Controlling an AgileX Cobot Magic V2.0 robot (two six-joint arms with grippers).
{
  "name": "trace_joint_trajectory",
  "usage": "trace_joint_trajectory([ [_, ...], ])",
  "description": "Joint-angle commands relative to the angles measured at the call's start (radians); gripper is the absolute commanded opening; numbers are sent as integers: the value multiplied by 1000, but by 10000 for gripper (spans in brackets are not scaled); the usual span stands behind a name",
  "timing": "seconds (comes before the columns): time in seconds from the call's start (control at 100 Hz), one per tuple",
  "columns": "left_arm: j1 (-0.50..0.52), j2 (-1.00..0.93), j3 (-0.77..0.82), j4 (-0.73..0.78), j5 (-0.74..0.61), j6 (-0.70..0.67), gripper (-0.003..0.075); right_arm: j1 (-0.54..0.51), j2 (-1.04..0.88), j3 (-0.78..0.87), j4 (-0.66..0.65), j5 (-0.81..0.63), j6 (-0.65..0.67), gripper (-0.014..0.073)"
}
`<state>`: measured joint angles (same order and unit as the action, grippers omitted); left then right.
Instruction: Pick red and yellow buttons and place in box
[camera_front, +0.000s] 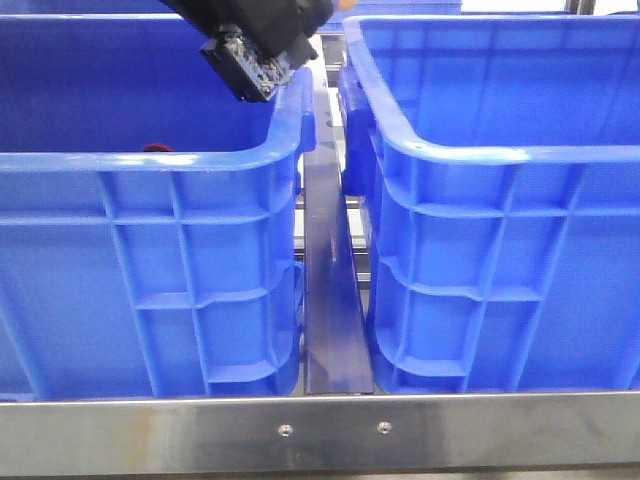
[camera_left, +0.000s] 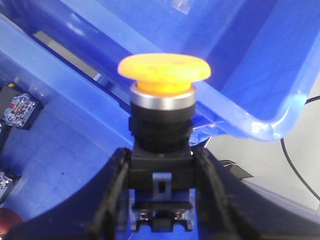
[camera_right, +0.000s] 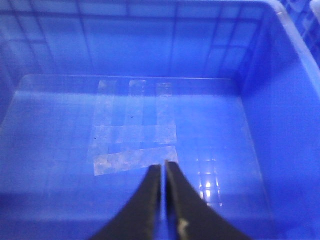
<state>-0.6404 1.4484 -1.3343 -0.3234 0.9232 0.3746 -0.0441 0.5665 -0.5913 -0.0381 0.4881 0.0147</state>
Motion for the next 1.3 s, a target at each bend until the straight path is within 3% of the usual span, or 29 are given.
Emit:
trace_joint_trajectory([
  [0.0,-7,-39,-27,-35,-48,-1,50,2,77,-78,-6,-50,0,311],
  [0.07,-7,-39,-27,-35,-48,-1,50,2,130,-109,-6,-39,0,463],
  [0.14,-7,-39,-27,-35,-48,-1,50,2,177,-136,-6,-20,0,531],
  [0.29,-7,-39,-27,-35,-49,-1,50,7,245,-190,31,34,0,512],
  [0.5,-7,-39,-27,-35,-49,-1,50,7,336,-310,274,161,-30,505],
  [0.75,-7,-39,-27,-35,-49,-1,50,7,481,-451,717,358,-171,505],
  [1.02,-7,-39,-27,-35,-49,-1,50,46,635,-491,1179,460,-432,505],
  [1.11,-7,-39,-27,-35,-49,-1,50,93,677,-500,1241,464,-461,505],
  [1.29,-7,-39,-27,-35,-54,-1,50,186,764,-550,1246,464,-461,505],
])
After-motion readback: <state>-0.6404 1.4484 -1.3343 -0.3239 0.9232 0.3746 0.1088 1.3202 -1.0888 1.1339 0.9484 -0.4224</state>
